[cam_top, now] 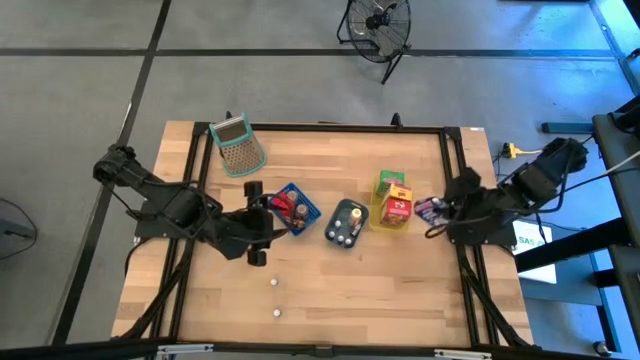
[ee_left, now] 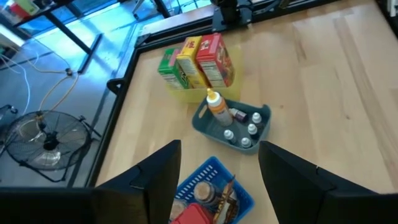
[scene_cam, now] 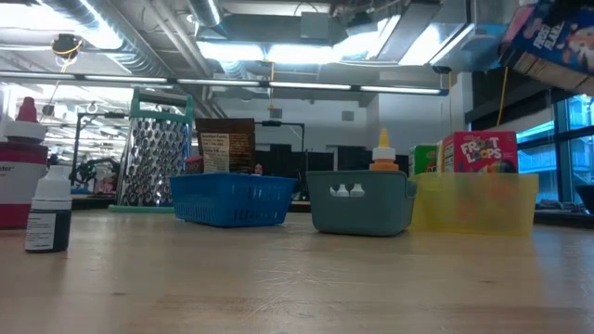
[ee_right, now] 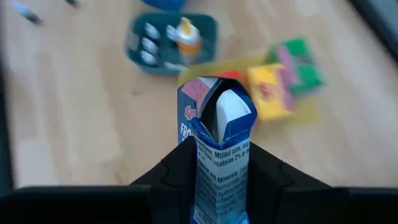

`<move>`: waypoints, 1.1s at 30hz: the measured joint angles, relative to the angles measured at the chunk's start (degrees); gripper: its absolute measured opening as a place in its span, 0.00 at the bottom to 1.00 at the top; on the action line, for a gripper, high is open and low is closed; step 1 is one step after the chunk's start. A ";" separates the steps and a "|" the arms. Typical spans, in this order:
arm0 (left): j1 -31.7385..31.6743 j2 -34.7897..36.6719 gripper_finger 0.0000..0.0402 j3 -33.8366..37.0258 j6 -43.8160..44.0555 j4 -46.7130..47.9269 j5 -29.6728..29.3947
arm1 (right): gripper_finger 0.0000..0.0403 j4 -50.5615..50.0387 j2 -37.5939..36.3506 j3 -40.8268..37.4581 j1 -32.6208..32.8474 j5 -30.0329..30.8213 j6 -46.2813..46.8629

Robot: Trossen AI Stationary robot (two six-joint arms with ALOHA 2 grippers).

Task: Pick & Place Kitchen Items
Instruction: Put the blue cereal box into the yellow bin

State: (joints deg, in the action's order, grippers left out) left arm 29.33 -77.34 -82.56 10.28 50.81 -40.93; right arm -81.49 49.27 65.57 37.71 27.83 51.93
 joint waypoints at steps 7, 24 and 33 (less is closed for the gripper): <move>-2.29 0.00 0.53 0.00 -0.06 0.22 0.00 | 0.26 28.02 -5.57 -17.53 0.04 -1.14 -13.92; -3.20 0.00 0.52 0.02 0.36 0.42 1.60 | 0.26 57.02 -5.35 -36.00 -2.05 17.62 -26.89; -3.20 0.00 0.52 0.02 0.48 0.39 1.59 | 0.26 56.79 -5.09 -36.00 -2.95 18.18 -26.89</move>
State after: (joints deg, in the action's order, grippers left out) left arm 26.13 -77.34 -82.54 10.76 51.20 -39.34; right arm -24.69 44.19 29.56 34.76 46.01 25.04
